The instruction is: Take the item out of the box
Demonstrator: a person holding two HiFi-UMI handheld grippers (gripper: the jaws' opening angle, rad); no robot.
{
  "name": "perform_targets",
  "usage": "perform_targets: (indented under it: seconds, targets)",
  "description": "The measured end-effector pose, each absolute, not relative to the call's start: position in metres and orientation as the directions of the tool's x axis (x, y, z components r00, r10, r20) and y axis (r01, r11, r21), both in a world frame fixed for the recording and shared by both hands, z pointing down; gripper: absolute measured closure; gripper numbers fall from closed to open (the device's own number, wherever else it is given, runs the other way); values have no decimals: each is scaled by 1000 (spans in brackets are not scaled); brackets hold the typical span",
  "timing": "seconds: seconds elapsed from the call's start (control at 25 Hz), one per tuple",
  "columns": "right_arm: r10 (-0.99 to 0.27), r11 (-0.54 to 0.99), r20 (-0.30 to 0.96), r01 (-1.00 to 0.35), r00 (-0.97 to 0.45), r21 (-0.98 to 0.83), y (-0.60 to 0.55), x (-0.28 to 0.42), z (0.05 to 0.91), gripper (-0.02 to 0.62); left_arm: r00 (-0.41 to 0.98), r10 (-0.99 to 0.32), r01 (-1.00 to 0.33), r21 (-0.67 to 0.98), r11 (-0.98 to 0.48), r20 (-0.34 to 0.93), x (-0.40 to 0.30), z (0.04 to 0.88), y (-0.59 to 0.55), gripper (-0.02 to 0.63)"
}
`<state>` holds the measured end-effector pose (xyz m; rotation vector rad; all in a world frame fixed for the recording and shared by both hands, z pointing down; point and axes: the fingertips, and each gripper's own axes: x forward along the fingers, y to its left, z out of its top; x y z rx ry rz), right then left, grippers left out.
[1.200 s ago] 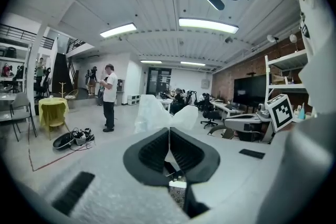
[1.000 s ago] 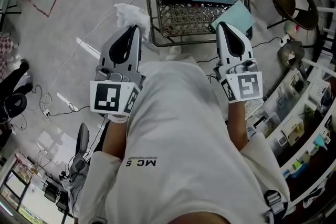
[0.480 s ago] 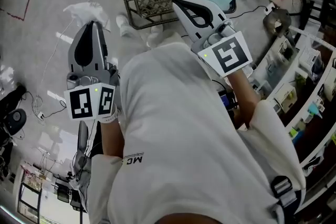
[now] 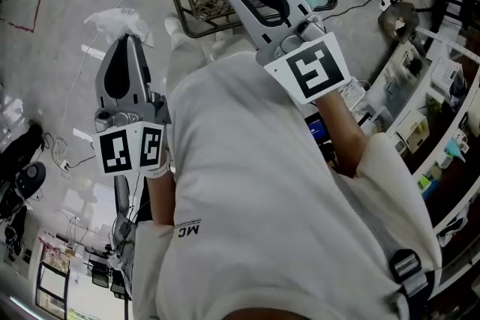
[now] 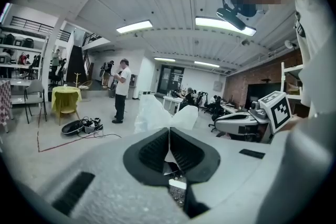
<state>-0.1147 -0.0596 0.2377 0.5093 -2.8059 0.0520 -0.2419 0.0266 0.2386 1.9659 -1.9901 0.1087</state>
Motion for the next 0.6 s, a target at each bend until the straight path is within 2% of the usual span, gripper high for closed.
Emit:
perform_targets:
  seconds: [0.32, 0.6]
  targets:
    - [-453, 881, 254, -472, -855, -16, -72, -89, 232, 580, 97, -953, -985, 168, -49, 286, -219, 239, 14, 577]
    - [-464, 881, 220, -472, -858, 21, -68, -83, 224, 580, 131, -951, -982, 169, -86, 280, -202, 242, 10, 577]
